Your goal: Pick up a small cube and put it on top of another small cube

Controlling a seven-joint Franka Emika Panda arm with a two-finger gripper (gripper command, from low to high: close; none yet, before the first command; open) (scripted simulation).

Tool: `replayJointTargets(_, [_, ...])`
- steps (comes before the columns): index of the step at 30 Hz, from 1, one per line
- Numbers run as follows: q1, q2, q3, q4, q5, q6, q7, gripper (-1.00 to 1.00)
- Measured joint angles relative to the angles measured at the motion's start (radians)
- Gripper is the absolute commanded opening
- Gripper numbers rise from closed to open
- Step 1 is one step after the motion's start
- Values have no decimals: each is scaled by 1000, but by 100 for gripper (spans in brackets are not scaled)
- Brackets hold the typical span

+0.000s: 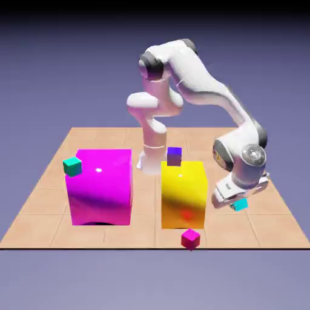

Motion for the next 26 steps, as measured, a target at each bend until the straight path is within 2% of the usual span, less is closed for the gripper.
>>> replayJointTargets(5, [39, -181, -158, 14, -19, -183, -185, -100])
replayJointTargets(15, [2, -531, -334, -191, 21, -613, 28, -100])
replayJointTargets(18, [30, -515, -304, -190, 39, -627, 48, -100])
replayJointTargets(23, [34, -553, -301, -371, 44, -482, 42, -100])
replayJointTargets(24, [34, -557, -301, -390, 45, -467, 42, 100])
replayJointTargets(26, [34, -557, -301, -390, 43, -467, 41, 100])
